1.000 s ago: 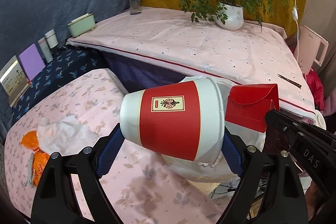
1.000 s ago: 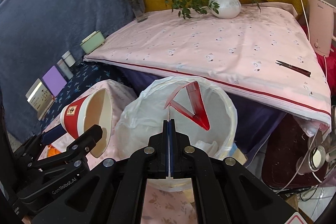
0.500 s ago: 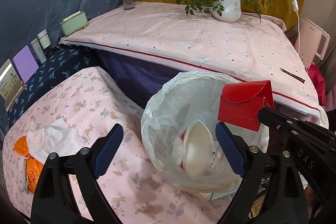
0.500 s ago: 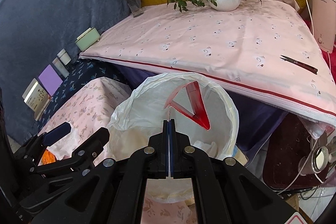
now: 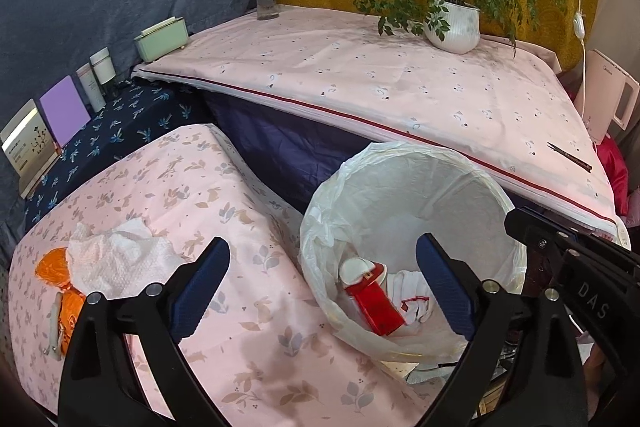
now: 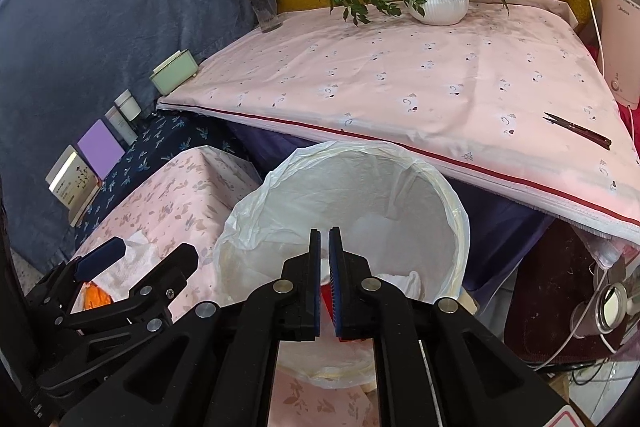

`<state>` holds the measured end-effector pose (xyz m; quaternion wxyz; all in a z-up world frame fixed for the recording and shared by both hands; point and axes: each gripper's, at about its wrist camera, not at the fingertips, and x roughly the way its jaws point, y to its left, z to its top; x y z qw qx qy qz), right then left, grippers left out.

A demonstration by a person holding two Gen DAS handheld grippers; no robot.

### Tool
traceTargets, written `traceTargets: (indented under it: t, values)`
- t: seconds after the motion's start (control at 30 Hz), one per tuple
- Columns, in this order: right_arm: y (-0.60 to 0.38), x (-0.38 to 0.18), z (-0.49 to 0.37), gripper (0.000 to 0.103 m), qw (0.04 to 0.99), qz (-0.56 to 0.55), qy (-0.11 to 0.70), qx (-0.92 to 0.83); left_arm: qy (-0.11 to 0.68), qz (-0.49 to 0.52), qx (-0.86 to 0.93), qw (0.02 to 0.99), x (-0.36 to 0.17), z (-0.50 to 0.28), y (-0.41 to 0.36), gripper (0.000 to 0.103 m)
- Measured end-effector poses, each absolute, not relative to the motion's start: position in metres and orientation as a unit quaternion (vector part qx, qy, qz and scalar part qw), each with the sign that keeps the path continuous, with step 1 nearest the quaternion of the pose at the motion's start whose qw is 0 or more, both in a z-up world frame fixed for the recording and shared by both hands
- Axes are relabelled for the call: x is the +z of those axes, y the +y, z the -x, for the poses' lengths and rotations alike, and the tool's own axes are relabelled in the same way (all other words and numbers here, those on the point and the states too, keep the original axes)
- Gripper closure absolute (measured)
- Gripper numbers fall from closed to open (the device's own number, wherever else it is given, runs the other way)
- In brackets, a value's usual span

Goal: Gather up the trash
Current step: 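Carry the red box and red cup over the bin and release both, then move both grippers back over the table toward the orange bag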

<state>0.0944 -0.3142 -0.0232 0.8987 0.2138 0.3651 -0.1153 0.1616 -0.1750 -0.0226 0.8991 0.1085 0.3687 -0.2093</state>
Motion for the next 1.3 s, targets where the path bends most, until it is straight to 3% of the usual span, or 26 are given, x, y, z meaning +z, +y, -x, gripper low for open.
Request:
traceTargets:
  t: [0.1, 0.27, 0.53, 1.3]
  values:
    - [-0.309, -0.019, -0.094, 0.094, 0.900, -0.210, 0.364, -0.112, 0.366, -0.104, -0.203, 0.902, -0.020, -0.160, -0.168, 0.013]
    - [-0.297, -0.011, -0.092, 0.081, 0.906, -0.200, 0.358, -0.107, 0.359, -0.098, -0.192, 0.908, -0.014, -0.158, -0.155, 0.013]
    - [-0.272, -0.001, -0.090, 0.073, 0.912, -0.184, 0.355, -0.095, 0.345, -0.087, -0.167, 0.919, -0.005, -0.151, -0.126, 0.013]
    - [-0.177, 0.015, -0.102, 0.063, 0.921, -0.133, 0.364, -0.032, 0.340, -0.056, -0.084, 0.935, 0.000, -0.141, -0.021, 0.013]
